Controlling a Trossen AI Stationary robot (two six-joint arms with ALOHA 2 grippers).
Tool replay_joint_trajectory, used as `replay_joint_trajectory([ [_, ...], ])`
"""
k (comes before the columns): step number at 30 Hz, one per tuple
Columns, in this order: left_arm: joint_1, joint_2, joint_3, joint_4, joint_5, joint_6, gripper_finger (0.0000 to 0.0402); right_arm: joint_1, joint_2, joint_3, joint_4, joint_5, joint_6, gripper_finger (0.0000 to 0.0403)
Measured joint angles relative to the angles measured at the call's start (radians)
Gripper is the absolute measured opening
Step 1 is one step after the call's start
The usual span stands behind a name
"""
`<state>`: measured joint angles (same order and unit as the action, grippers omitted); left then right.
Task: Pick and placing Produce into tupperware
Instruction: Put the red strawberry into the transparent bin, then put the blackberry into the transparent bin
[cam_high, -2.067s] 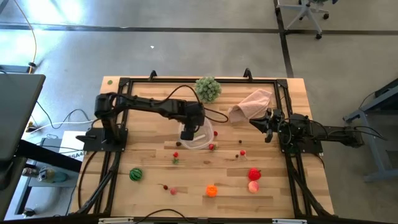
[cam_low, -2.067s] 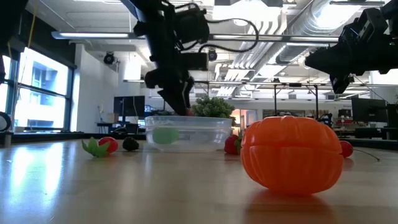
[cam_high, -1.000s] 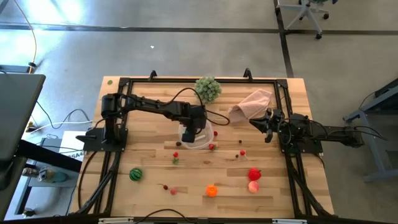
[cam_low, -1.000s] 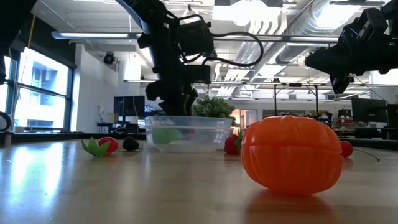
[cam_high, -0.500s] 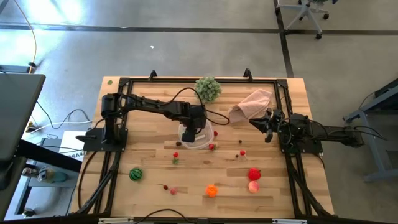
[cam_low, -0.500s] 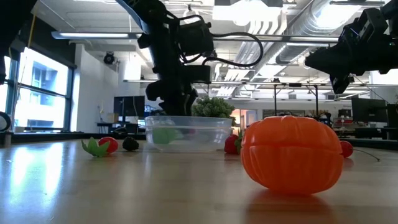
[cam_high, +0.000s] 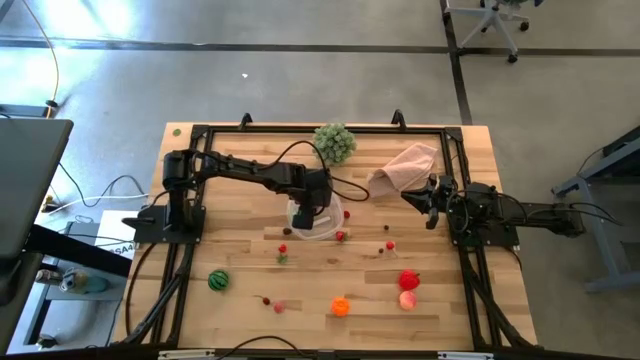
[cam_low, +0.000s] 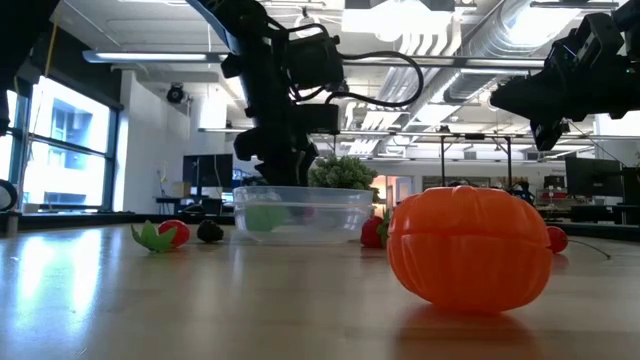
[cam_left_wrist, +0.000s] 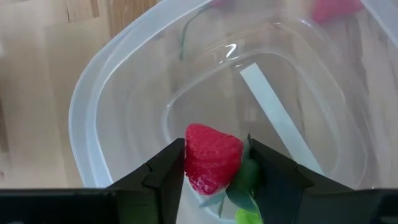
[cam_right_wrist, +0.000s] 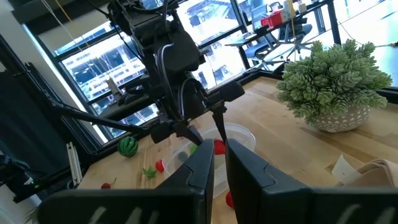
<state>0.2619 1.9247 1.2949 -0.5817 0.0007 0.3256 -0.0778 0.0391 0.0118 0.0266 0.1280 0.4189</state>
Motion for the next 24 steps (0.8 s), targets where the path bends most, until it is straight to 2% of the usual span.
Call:
replay_joint_trajectory([
  [7, 0.0, 0.006, 0.0, -0.015, -0.016, 0.007, 0.0235, 0.0, 0.0, 0.0, 0.0, 0.0, 0.0, 0.003],
  [11, 0.0, 0.007, 0.0, -0.016, -0.016, 0.009, 0.0248, 0.0, 0.0, 0.0, 0.0, 0.0, 0.0, 0.003],
  [16, -0.006, -0.025, 0.045, -0.089, -0.016, 0.01, 0.0233, 0.0, 0.0, 0.0, 0.0, 0.0, 0.0, 0.003],
  [24, -0.055, -0.041, 0.24, -0.434, -0.041, -0.045, 0.0184, 0.0, 0.0, 0.0, 0.0, 0.0, 0.0, 0.003],
])
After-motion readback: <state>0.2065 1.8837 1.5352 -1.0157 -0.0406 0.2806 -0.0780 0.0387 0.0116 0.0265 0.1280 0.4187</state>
